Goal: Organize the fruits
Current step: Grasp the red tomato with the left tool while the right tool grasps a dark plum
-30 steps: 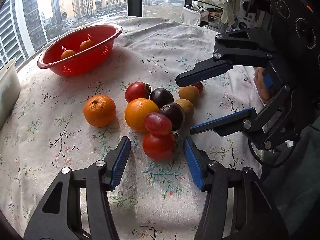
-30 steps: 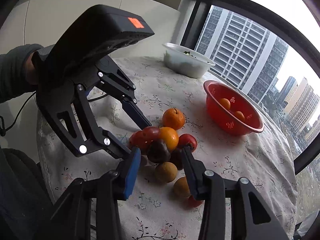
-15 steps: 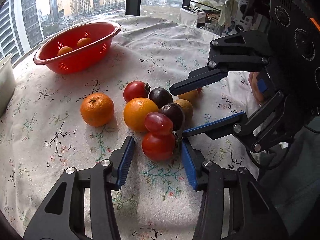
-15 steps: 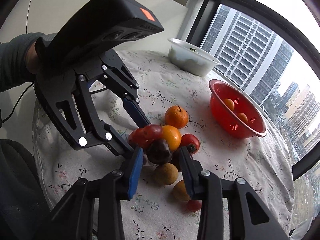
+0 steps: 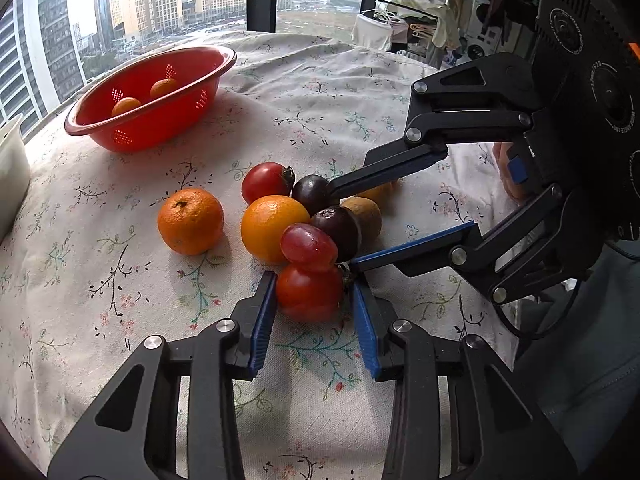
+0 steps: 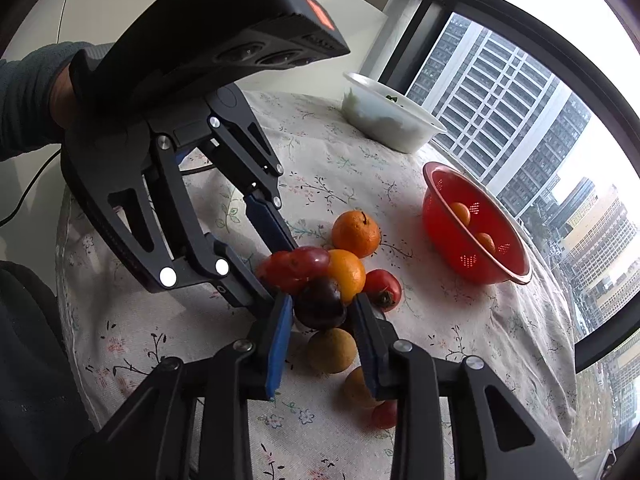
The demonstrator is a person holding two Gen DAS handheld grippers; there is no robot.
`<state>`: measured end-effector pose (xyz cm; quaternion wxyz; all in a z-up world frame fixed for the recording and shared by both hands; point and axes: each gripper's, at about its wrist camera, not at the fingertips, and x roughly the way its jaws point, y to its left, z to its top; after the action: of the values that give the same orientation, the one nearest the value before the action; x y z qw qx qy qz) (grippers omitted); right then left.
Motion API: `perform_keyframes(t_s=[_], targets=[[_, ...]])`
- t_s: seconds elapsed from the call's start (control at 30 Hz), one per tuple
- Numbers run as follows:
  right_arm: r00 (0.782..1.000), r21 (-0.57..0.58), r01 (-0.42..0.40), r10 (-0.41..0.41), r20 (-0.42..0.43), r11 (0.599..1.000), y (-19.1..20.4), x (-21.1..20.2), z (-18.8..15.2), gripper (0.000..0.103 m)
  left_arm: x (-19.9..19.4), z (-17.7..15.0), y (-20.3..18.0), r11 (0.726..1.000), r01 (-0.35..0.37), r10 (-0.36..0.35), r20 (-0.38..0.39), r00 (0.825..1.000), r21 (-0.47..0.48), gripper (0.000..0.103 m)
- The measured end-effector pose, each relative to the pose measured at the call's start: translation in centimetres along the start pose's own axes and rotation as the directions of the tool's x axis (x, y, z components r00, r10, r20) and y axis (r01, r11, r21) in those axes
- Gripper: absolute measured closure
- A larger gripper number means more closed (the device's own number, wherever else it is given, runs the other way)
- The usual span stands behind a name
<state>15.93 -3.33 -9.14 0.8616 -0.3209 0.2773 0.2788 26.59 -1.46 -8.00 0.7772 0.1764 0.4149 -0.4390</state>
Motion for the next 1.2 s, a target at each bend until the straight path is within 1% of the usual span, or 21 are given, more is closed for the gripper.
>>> perform_keyframes(t_s=[0.33, 0.43, 1.2], targets=[[0.999, -0.069, 0.042, -0.042, 0.0, 0.997, 1.2, 0.1, -0.1, 0.07, -0.1, -0.1, 0.0, 1.0, 0.002, -0.002, 0.002, 1.0, -0.001, 0.069], [0.999, -0.092, 0.047, -0.046, 0.004, 0.995, 1.7, 0.0, -0.1, 0.074, -0.2, -0.3, 0.1, 1.0, 0.004, -0.004, 0.004, 1.0, -0.001, 0.069], [0.999, -0.059, 0.044, -0.043, 0.018, 0.997, 1.3, -0.2, -0.5, 0.075, -0.6, -0.6, 0.3, 1.0, -0.004, 0.004, 0.006, 1.0, -0.011, 0.069]])
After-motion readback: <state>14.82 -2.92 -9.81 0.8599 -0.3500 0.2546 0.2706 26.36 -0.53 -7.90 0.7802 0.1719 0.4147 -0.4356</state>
